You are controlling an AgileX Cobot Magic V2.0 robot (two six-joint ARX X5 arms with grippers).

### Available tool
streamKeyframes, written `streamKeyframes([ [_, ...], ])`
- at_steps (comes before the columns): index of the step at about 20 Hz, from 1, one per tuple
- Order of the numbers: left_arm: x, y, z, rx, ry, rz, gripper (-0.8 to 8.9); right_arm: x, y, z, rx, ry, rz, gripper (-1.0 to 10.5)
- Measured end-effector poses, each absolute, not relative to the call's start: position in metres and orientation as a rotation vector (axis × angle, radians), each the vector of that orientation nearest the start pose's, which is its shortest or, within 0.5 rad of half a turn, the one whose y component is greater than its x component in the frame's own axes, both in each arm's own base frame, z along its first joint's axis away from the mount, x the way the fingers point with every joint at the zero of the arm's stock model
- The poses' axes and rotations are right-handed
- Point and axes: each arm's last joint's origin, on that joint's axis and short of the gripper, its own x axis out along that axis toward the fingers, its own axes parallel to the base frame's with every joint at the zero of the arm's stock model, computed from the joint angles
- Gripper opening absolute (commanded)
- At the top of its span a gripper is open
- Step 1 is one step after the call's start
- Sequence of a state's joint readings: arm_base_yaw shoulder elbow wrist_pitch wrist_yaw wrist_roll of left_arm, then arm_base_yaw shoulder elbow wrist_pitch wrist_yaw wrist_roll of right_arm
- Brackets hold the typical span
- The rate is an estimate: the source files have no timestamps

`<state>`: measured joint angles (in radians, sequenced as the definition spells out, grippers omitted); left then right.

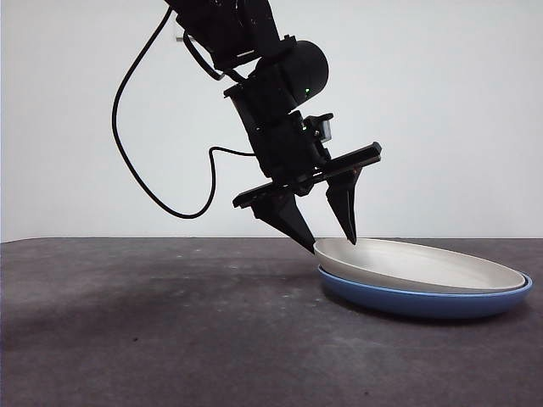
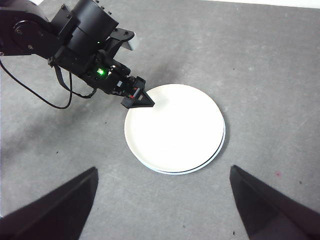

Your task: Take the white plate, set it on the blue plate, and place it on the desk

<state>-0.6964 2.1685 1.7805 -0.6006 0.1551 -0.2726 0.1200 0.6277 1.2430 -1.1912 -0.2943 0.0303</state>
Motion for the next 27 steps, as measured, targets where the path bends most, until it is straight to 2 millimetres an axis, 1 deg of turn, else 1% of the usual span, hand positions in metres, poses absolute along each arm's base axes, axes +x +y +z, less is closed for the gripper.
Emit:
streamKeyframes([
  [2,0.358,-0.305,0.209,0.043,1.091,-0.632,2.91,0.050,0.015,0.397,0.080,0.586,0.394,4.2],
  [5,0.359,-0.306,0.228,0.062,1.090,-0.642,3.73,0.050,0.015,0.397,0.080,0.590,0.394,4.2],
  [6,0.358,-0.306,0.235,0.072,1.097,-0.643,3.77,0.050,0.015,0.397,0.080,0.590,0.394,4.2],
  [10,0.358,-0.302,0.277,0.107,1.064,-0.671,3.76,0.050,0.014,0.396,0.078,0.589,0.385,4.2],
  [12,0.354,-0.293,0.297,0.105,1.026,-0.677,3.76,0.050,0.014,0.396,0.078,0.590,0.384,4.2],
  [13,0.352,-0.286,0.310,0.096,0.997,-0.679,3.75,0.050,0.014,0.396,0.077,0.590,0.383,4.2],
  [14,0.347,-0.277,0.329,0.083,0.954,-0.681,3.75,0.050,0.014,0.396,0.077,0.590,0.383,4.2],
  [16,0.332,-0.251,0.373,0.047,0.852,-0.680,3.75,0.050,0.014,0.396,0.077,0.590,0.383,4.2],
  [18,0.311,-0.224,0.415,0.014,0.751,-0.677,3.74,0.050,0.014,0.396,0.077,0.591,0.383,4.2],
  [20,0.289,-0.202,0.446,0.005,0.668,-0.681,3.74,0.050,0.014,0.396,0.077,0.594,0.383,4.2],
  [21,0.279,-0.192,0.457,0.005,0.650,-0.679,3.74,0.050,0.014,0.396,0.077,0.595,0.383,4.2],
  [23,0.258,-0.173,0.472,0.016,0.629,-0.675,3.74,0.050,0.014,0.396,0.077,0.596,0.383,4.2],
  [25,0.239,-0.159,0.477,0.035,0.628,-0.678,3.74,0.050,0.014,0.396,0.077,0.597,0.382,4.2],
  [27,0.223,-0.150,0.471,0.044,0.635,-0.690,3.74,0.050,0.014,0.395,0.078,0.601,0.382,4.2],
])
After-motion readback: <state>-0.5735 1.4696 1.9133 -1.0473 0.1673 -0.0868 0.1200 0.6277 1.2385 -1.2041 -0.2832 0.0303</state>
